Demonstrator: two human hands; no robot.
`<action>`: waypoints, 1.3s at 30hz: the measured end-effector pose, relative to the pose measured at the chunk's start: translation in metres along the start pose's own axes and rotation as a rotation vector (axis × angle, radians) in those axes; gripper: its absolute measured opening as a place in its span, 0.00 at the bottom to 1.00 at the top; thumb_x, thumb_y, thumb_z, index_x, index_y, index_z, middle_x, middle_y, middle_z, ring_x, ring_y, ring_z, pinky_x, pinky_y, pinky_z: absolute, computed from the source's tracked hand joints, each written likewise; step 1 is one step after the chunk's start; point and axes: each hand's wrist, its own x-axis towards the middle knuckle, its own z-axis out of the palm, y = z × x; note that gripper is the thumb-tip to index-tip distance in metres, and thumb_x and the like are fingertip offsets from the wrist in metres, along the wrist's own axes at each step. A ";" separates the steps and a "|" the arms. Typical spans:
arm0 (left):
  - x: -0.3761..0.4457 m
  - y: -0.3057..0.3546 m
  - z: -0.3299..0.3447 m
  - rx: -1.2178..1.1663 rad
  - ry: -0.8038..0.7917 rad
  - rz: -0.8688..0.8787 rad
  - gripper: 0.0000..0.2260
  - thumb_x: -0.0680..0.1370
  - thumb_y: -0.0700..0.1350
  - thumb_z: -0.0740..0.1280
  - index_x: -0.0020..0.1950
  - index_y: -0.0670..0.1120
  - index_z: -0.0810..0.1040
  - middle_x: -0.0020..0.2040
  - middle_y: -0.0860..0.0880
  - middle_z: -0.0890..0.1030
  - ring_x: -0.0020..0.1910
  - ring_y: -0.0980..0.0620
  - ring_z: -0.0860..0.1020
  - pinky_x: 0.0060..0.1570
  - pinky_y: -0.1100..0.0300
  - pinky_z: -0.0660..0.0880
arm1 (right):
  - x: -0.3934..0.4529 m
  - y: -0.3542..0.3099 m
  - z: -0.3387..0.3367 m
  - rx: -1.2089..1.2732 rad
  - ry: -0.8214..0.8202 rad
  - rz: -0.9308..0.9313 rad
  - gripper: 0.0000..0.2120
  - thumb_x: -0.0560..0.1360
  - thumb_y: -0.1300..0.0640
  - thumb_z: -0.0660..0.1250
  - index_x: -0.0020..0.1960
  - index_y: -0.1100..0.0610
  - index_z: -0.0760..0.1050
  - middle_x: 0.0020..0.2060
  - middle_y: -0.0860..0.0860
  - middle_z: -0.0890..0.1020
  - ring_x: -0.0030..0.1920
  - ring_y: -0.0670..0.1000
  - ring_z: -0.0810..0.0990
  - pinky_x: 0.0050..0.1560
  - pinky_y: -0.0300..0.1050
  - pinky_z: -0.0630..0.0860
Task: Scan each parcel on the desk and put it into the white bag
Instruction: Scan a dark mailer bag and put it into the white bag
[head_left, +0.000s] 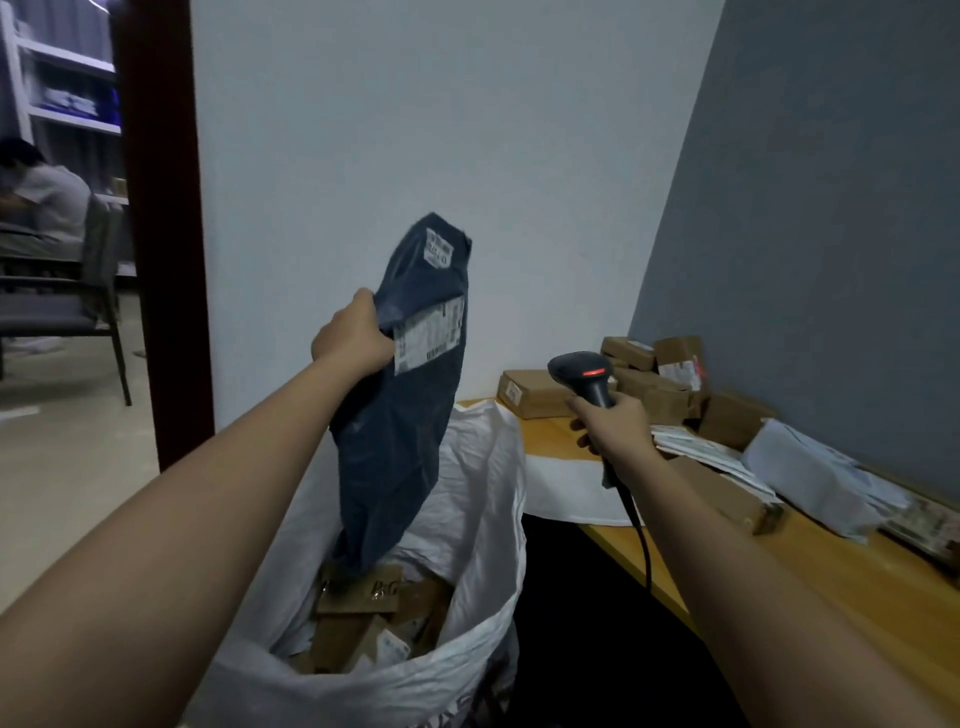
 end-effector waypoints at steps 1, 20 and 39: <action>0.000 -0.007 0.011 0.017 -0.045 -0.001 0.14 0.76 0.40 0.64 0.61 0.43 0.66 0.56 0.41 0.75 0.48 0.43 0.74 0.42 0.54 0.70 | -0.001 0.002 0.000 -0.003 0.001 0.008 0.09 0.74 0.52 0.71 0.48 0.57 0.77 0.36 0.54 0.81 0.32 0.52 0.78 0.35 0.47 0.73; -0.030 -0.063 0.181 -0.105 -0.584 0.043 0.24 0.79 0.55 0.65 0.71 0.45 0.69 0.72 0.45 0.69 0.70 0.45 0.68 0.65 0.55 0.65 | -0.009 0.061 -0.007 -0.103 -0.057 0.203 0.06 0.76 0.56 0.70 0.49 0.56 0.75 0.38 0.55 0.81 0.31 0.50 0.77 0.33 0.41 0.72; -0.063 0.030 0.205 -0.390 -0.313 0.352 0.10 0.81 0.43 0.61 0.59 0.45 0.79 0.57 0.49 0.78 0.57 0.52 0.76 0.55 0.61 0.70 | -0.021 0.089 -0.050 -0.085 0.026 0.233 0.07 0.76 0.54 0.70 0.51 0.55 0.76 0.38 0.54 0.82 0.29 0.50 0.76 0.32 0.42 0.71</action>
